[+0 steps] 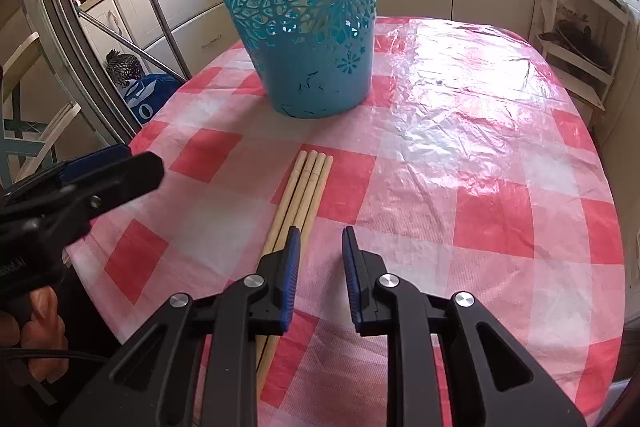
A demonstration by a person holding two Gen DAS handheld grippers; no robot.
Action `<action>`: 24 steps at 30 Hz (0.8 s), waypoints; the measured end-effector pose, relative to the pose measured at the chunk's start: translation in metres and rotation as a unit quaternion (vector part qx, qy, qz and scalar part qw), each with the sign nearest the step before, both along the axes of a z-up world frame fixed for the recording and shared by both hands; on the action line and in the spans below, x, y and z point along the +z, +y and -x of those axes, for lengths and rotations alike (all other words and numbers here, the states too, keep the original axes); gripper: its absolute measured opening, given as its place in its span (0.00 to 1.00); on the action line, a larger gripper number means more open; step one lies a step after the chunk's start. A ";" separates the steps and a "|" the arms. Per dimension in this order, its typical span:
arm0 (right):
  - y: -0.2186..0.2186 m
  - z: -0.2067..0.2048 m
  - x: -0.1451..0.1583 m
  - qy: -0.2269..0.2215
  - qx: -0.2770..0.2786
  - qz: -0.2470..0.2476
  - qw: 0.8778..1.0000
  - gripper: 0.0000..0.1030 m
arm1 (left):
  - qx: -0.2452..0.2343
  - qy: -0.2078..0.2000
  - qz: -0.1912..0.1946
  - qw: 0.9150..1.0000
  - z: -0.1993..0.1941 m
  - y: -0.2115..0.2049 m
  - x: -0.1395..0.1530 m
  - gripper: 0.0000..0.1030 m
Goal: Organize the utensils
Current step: 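Move both grippers back down to the chopsticks on the cloth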
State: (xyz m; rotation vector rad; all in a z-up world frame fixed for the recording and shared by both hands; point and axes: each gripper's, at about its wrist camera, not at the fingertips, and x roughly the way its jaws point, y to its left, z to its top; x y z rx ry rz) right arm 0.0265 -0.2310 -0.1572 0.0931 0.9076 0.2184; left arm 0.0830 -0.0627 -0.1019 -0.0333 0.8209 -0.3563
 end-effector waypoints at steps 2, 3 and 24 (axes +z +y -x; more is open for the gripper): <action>0.004 -0.001 0.000 0.000 0.004 0.011 1.000 0.21 | -0.008 0.003 -0.005 1.000 -0.004 -0.007 -0.003 0.66; 0.008 0.000 -0.001 -0.002 0.009 0.027 1.000 0.21 | -0.010 0.005 -0.007 1.000 -0.005 -0.009 -0.005 0.66; -0.007 0.003 0.000 0.009 -0.006 0.039 0.999 0.10 | -0.046 0.052 -0.081 0.994 -0.032 -0.058 -0.038 0.66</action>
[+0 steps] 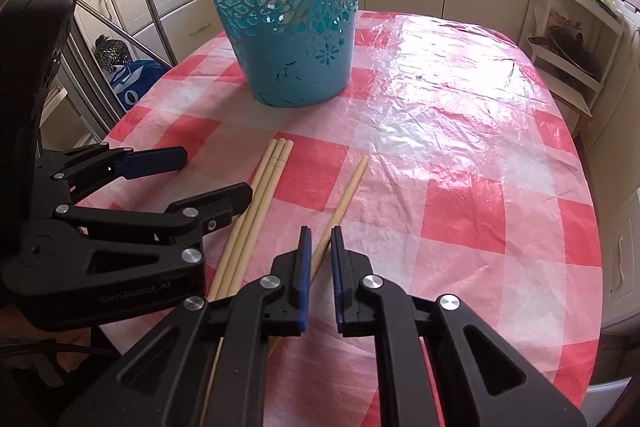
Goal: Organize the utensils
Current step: 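Move both grippers back down to the chopsticks on the cloth, then grasp a chopstick with the left gripper while the right gripper grasps another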
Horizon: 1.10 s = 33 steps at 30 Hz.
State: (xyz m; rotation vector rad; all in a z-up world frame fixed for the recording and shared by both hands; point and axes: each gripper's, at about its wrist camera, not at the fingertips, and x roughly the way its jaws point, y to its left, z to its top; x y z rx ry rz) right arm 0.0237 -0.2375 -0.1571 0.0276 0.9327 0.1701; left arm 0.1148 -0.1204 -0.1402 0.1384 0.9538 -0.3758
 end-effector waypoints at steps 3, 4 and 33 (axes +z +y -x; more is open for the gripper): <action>0.000 0.000 0.000 0.000 0.000 0.000 1.000 0.10 | 0.003 0.005 0.000 1.000 -0.003 -0.003 0.000 0.66; 0.000 0.000 0.000 0.000 -0.001 -0.001 1.000 0.10 | 0.004 0.006 -0.002 1.000 -0.004 -0.004 0.000 0.66; -0.007 0.000 0.001 -0.001 -0.017 -0.012 1.000 0.10 | -0.155 0.033 -0.056 0.986 -0.033 -0.026 0.000 0.63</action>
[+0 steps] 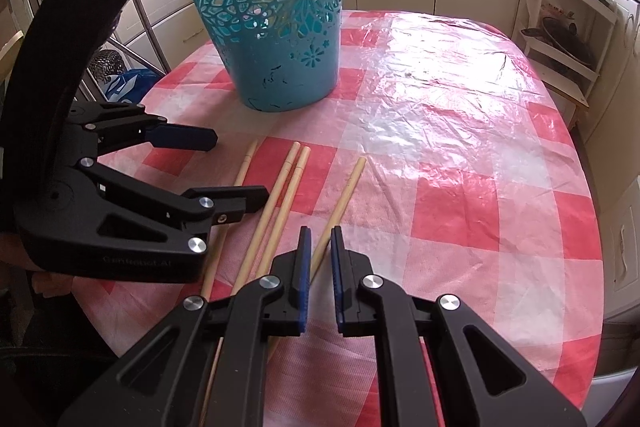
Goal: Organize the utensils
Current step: 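Grasp a chopstick with the left gripper while the right gripper grasps another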
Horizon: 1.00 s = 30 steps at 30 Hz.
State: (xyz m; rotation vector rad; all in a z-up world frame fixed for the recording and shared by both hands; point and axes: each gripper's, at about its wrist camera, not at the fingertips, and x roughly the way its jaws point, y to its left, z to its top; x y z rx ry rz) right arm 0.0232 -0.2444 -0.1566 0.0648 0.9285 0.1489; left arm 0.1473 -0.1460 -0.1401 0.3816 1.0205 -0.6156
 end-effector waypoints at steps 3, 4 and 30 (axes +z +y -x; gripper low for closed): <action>-0.001 -0.001 0.000 0.000 -0.001 -0.001 1.000 0.10 | -0.023 -0.030 -0.001 0.999 0.008 -0.006 -0.001 0.56; -0.001 -0.001 0.000 0.000 -0.001 -0.002 1.000 0.10 | -0.039 -0.043 -0.007 0.998 0.011 -0.008 -0.001 0.56; -0.009 -0.003 0.000 0.004 -0.012 -0.022 1.000 0.17 | 0.023 -0.010 0.009 1.000 0.015 0.001 -0.001 0.34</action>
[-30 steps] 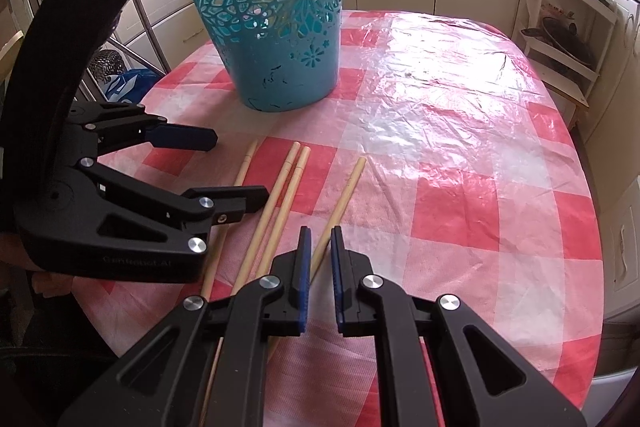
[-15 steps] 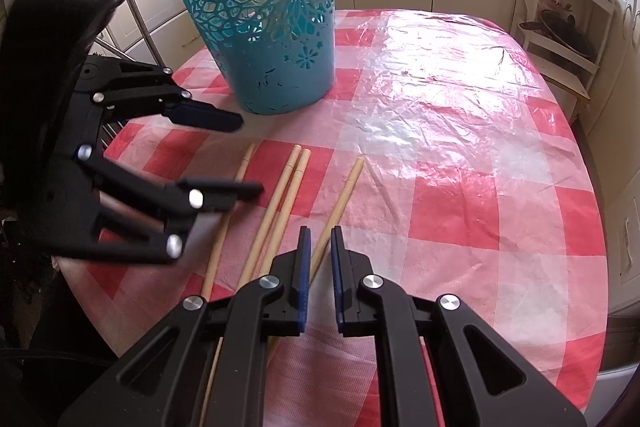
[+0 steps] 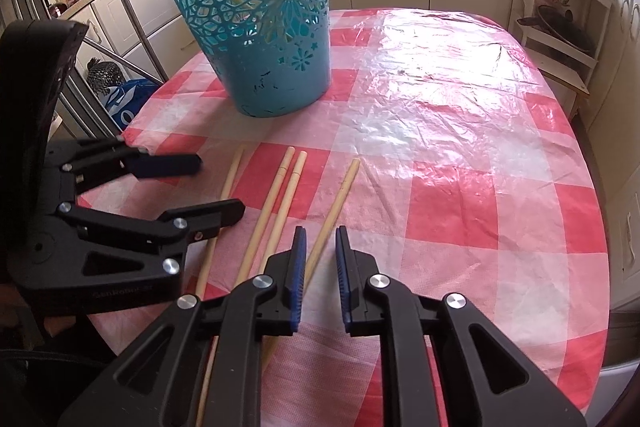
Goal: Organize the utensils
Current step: 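Grasp a chopstick with the left gripper while the right gripper grasps another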
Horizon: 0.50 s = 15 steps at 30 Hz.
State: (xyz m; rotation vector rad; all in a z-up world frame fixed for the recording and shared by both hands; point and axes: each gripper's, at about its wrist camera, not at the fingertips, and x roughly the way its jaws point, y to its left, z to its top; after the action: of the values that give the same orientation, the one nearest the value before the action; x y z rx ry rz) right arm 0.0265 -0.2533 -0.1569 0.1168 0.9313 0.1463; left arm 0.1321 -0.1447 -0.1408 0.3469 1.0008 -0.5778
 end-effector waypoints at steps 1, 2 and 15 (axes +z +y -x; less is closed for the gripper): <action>0.000 0.000 0.000 0.000 0.000 -0.001 1.000 0.17 | -0.011 0.002 0.001 1.000 0.001 -0.003 0.001 0.29; -0.001 0.000 0.000 0.000 -0.001 -0.002 1.000 0.17 | -0.031 0.004 -0.003 1.000 0.003 -0.006 0.002 0.19; -0.013 -0.002 0.000 0.003 -0.018 -0.015 1.000 0.17 | -0.133 -0.002 -0.078 0.988 -0.004 0.006 0.010 0.06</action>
State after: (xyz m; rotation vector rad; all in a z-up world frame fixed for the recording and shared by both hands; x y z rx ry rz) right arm 0.0282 -0.2658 -0.1572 0.1622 0.9326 0.1277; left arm 0.1364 -0.1391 -0.1308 0.6271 1.0058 -0.7412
